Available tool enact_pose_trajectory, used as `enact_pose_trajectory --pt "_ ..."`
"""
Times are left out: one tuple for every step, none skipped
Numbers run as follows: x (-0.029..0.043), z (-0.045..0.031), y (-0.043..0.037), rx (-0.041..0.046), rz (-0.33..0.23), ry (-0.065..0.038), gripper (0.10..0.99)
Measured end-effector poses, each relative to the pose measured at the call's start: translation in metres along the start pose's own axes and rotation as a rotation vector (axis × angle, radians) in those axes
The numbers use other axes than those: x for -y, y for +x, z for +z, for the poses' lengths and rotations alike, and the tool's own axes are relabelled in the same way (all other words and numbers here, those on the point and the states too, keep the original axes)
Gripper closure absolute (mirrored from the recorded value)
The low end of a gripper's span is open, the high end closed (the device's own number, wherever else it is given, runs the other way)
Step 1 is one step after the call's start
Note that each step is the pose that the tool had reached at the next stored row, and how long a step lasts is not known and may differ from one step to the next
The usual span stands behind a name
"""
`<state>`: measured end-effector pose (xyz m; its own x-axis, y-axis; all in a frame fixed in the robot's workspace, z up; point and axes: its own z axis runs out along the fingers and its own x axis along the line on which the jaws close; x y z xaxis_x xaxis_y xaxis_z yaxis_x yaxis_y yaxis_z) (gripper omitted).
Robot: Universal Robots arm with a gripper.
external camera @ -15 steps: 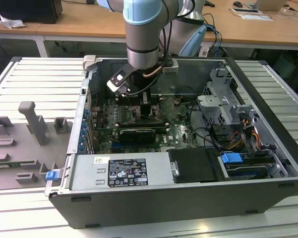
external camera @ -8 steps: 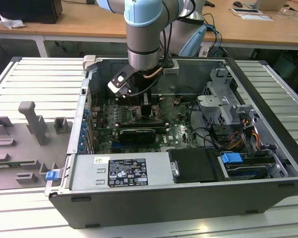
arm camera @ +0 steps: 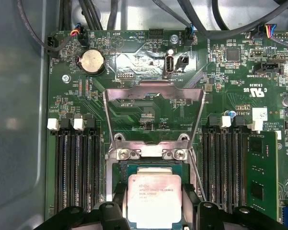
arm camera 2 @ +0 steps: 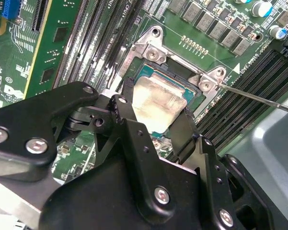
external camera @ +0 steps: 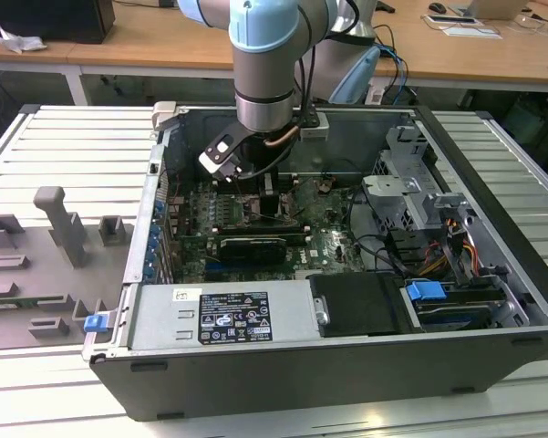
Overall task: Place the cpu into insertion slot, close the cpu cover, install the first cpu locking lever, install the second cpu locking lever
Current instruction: 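Place the cpu into insertion slot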
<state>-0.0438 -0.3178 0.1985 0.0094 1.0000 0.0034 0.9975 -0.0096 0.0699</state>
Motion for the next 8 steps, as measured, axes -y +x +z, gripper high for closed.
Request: enact_pose_trajectory --pt "0.0000 0.0000 0.0000 0.0000 0.000 0.000 0.545" --pt "0.0000 0.0000 0.0000 0.0001 0.000 0.000 0.545" --pt "0.0000 0.0000 0.0000 0.0002 0.000 0.000 0.545" --pt "0.0000 0.0002 0.0001 -0.0003 0.000 0.000 0.545" --pt "0.0000 0.0003 0.0000 -0.0001 0.000 0.000 0.533" --pt "0.0000 0.0003 0.0000 0.0001 0.000 0.000 0.533" --pt "0.0000 0.0003 0.0000 0.0002 0.000 0.000 0.471" --pt "0.0000 0.0004 0.0001 0.0001 0.000 0.000 0.471"
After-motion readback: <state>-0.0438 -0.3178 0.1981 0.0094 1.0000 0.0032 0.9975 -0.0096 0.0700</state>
